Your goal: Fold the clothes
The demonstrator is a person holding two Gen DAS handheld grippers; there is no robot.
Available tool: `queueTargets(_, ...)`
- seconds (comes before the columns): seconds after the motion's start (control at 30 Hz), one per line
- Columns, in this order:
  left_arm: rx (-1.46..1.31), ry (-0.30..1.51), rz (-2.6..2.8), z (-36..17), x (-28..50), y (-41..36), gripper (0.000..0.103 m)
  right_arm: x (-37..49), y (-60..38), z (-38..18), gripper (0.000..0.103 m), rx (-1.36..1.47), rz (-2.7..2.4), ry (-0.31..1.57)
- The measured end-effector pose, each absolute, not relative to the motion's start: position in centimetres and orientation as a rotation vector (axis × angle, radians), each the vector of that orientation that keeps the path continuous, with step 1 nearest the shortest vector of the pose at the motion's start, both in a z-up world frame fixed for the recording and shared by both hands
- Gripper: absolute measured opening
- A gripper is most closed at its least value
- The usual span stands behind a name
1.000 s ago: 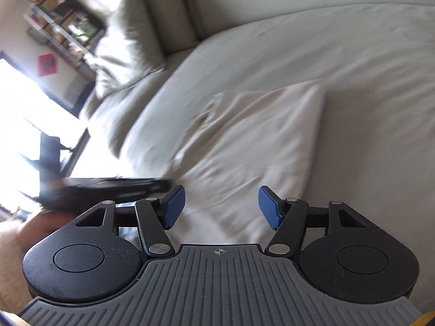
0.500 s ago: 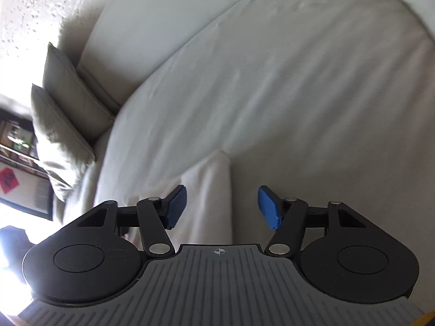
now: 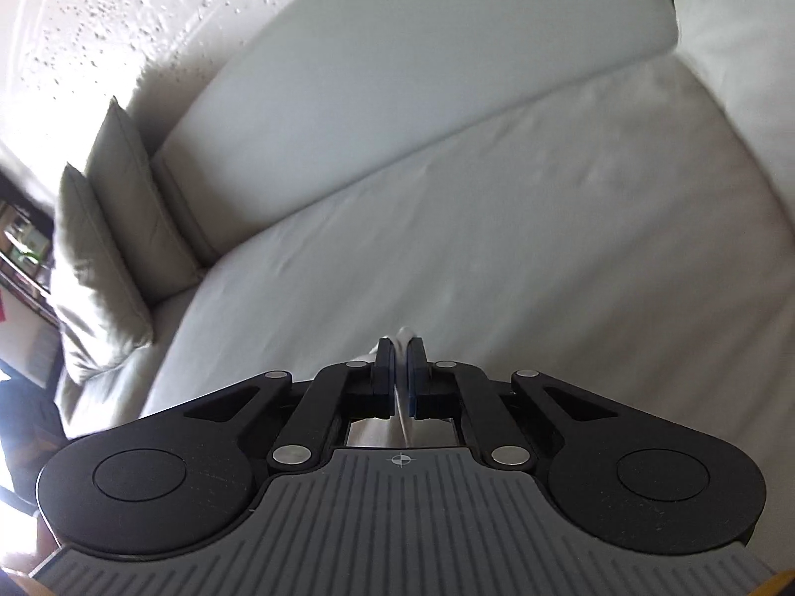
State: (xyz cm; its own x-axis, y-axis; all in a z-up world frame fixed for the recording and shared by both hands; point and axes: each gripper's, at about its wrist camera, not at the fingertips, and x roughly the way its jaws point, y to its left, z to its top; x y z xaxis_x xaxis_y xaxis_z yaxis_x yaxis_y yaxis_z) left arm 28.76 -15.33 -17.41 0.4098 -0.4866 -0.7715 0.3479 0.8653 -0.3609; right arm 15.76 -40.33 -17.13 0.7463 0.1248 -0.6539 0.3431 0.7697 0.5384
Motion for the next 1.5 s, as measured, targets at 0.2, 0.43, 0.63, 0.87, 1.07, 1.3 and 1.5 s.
queueTargets(0.2,0.046,0.946,-0.457,-15.2,26.6,-14.9,0.053,14.2,-42.6,-18.5,0.06,0.828,-0.124,0.902)
queueTargets(0.43,0.116,0.96,-0.395,-11.0,18.0,-10.5,0.078,7.2,-41.1,-17.6,0.064,0.851,-0.079,0.997)
queueTargets(0.63,0.226,0.995,-0.291,-13.6,15.1,-11.1,0.081,5.2,-38.6,-17.1,0.064,0.856,-0.029,1.056)
queueTargets(0.87,0.347,1.056,-0.213,-14.1,13.9,-11.6,0.075,2.0,-35.8,-15.6,0.058,0.736,0.063,1.104)
queueTargets(1.07,0.251,0.959,-0.266,-10.8,12.0,-11.0,0.083,2.6,-35.0,-11.0,0.066,0.65,0.118,0.998)
queueTargets(1.3,0.067,1.053,-0.269,-12.9,15.5,-8.8,0.082,3.6,-36.4,-14.7,0.063,0.819,0.023,1.019)
queueTargets(1.5,0.046,1.137,-0.379,-16.3,19.9,-9.5,0.081,4.5,-38.6,-19.0,0.061,0.952,-0.059,0.959)
